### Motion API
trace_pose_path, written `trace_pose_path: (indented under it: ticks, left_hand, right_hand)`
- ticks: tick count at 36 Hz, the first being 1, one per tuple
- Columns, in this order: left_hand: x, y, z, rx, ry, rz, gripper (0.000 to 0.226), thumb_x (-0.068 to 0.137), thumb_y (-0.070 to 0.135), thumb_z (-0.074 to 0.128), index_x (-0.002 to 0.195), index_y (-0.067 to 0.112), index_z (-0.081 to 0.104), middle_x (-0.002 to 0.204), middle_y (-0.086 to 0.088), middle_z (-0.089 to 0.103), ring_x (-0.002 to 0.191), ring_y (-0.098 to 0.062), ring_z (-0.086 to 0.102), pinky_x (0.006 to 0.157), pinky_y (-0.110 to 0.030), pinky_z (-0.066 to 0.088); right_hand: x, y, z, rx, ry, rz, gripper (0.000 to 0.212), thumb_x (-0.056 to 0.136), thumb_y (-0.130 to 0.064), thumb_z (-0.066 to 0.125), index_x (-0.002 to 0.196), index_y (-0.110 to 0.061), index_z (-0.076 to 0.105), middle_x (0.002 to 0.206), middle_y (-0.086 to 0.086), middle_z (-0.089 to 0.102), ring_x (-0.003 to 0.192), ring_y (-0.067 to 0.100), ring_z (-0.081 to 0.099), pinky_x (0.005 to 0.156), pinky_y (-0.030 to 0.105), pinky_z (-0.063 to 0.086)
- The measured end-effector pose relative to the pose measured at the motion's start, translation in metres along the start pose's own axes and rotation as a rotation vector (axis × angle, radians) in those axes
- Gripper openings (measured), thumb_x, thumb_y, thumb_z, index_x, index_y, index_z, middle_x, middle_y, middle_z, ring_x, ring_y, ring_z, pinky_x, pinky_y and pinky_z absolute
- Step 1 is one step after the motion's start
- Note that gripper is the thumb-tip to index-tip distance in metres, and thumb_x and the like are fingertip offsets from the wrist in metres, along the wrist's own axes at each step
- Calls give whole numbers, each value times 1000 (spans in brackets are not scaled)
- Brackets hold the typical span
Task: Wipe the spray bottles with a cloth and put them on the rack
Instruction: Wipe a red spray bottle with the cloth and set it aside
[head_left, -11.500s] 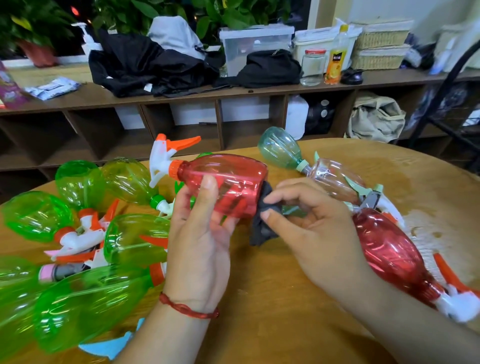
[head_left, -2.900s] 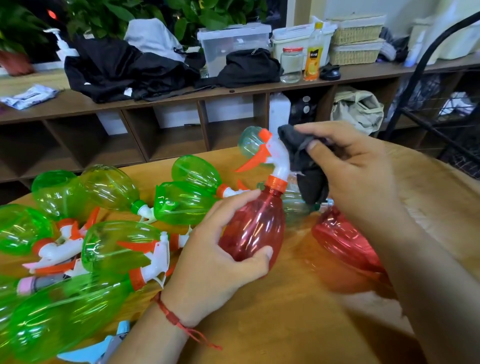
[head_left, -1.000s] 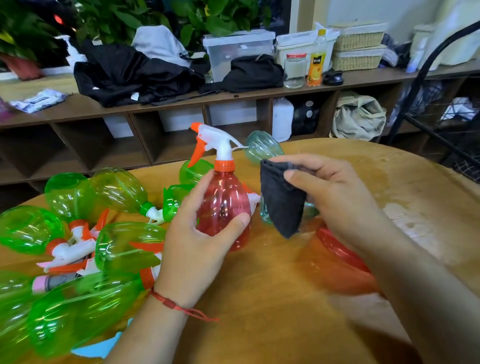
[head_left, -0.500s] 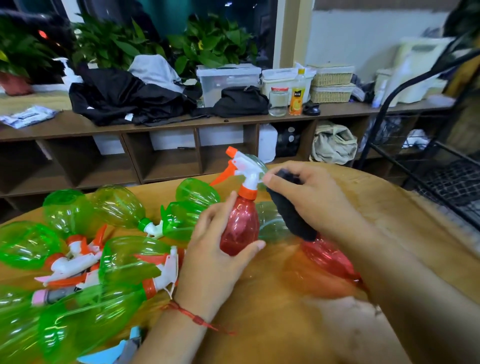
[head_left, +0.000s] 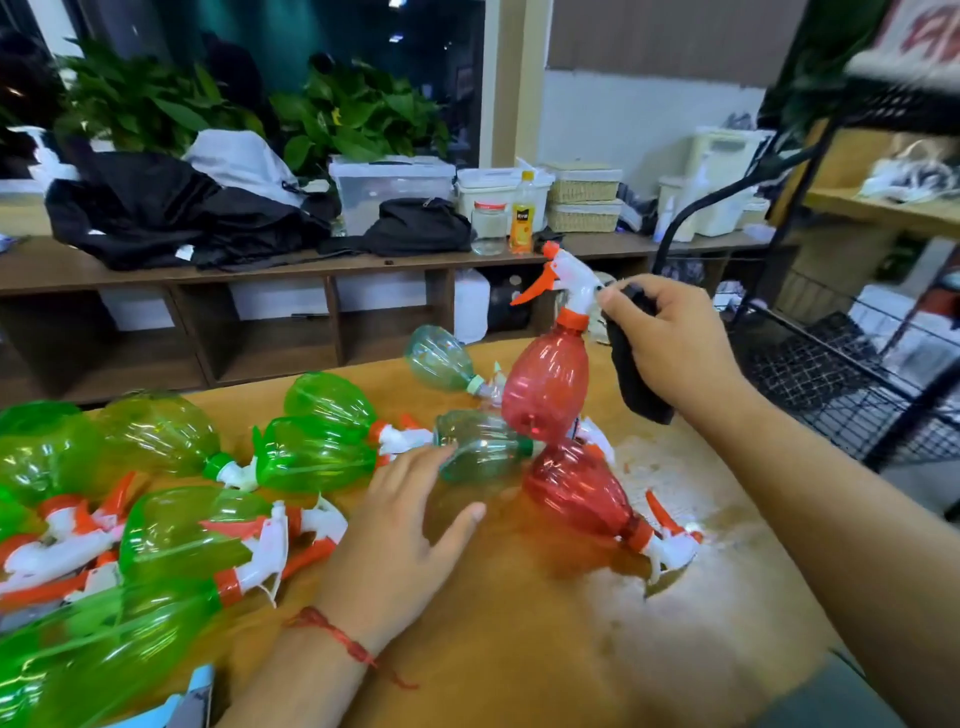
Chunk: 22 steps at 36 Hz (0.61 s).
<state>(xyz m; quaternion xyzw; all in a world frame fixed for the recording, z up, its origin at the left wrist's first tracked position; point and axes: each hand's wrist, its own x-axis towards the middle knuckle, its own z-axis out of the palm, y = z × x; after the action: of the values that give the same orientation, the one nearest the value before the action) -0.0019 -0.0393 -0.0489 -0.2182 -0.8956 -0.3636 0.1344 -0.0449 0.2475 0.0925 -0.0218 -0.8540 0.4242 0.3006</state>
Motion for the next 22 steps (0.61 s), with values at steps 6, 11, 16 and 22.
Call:
trace_pose_path:
  ticks: [6, 11, 16, 22]
  left_hand:
    - [-1, -1, 3, 37, -16, -3, 63, 96, 65, 56, 153, 40, 47, 147, 26, 44, 137, 9, 33, 118, -22, 33]
    - [-2, -1, 4, 55, -13, 4, 62, 96, 67, 54, 152, 42, 46, 146, 30, 42, 138, 11, 31, 114, -30, 45]
    - [-3, -3, 8, 52, -3, 1, 63, 97, 72, 52, 153, 44, 45, 149, 29, 43, 142, 12, 30, 117, -32, 43]
    - [-1, -14, 12, 43, 31, -38, 64, 90, 79, 49, 148, 51, 47, 148, 38, 42, 142, 13, 33, 103, -42, 56]
  right_hand:
    - [48, 30, -2, -56, 129, 34, 24, 97, -43, 62, 79, -31, 72, 70, -5, 70, 71, 21, 69, 72, 47, 60]
    - [88, 58, 16, -144, 183, 63, 27, 101, -41, 58, 91, -22, 75, 80, -4, 71, 80, 20, 67, 65, 34, 46]
    - [125, 84, 36, -195, 211, 103, 29, 104, -43, 56, 94, -22, 73, 84, -5, 70, 78, 19, 65, 65, 34, 44]
    - [160, 111, 57, -268, 223, 94, 26, 107, -41, 55, 103, -23, 73, 94, -4, 70, 84, 19, 64, 72, 31, 43]
